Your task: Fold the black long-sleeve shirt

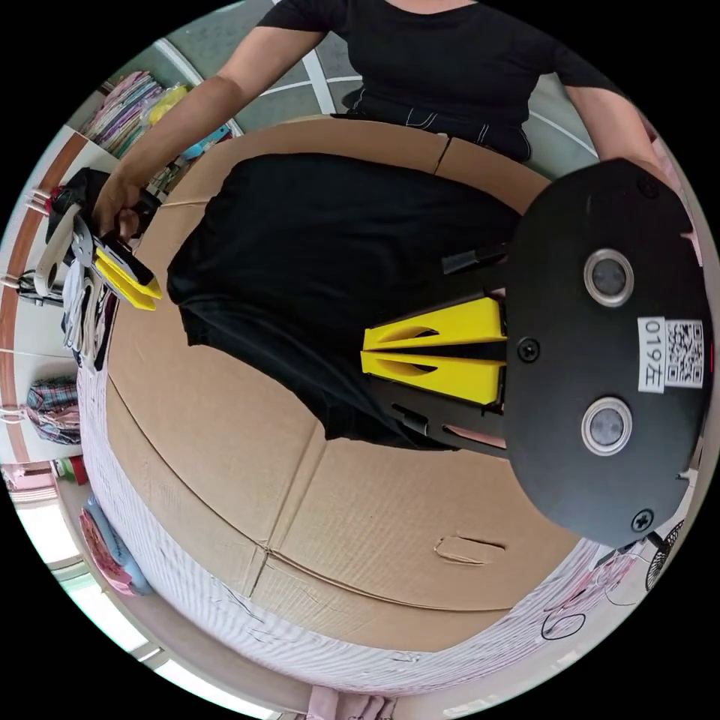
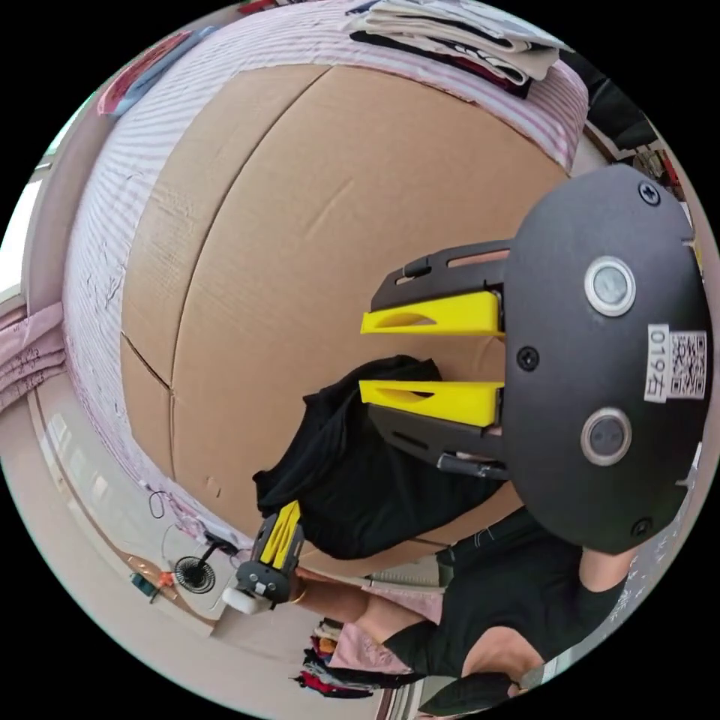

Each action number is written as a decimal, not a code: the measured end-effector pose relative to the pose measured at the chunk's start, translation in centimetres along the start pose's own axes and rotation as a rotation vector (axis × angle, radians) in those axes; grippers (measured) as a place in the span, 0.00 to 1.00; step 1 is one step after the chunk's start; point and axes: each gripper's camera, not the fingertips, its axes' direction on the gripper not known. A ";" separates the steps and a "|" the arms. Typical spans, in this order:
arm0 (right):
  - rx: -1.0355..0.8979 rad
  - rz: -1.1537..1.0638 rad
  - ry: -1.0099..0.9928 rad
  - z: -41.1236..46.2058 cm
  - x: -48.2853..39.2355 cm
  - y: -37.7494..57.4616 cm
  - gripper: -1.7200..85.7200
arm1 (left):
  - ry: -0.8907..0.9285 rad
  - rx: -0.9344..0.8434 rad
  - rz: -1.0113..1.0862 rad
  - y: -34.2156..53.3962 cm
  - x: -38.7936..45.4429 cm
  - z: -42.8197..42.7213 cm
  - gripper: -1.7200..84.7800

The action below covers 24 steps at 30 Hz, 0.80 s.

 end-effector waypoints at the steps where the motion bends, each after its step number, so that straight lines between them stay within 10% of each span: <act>1: 0.011 0.018 -0.009 -0.2 0.4 0.0 0.11 | 0.010 0.002 -0.010 0.1 0.0 0.0 0.03; 15: 0.087 -0.679 0.588 7.4 -20.7 4.6 0.10 | -0.038 0.068 0.021 2.9 7.8 -1.8 0.03; 24: 0.010 -0.766 0.557 10.3 -23.3 7.0 0.12 | -0.347 0.168 0.171 7.1 17.1 -3.8 0.04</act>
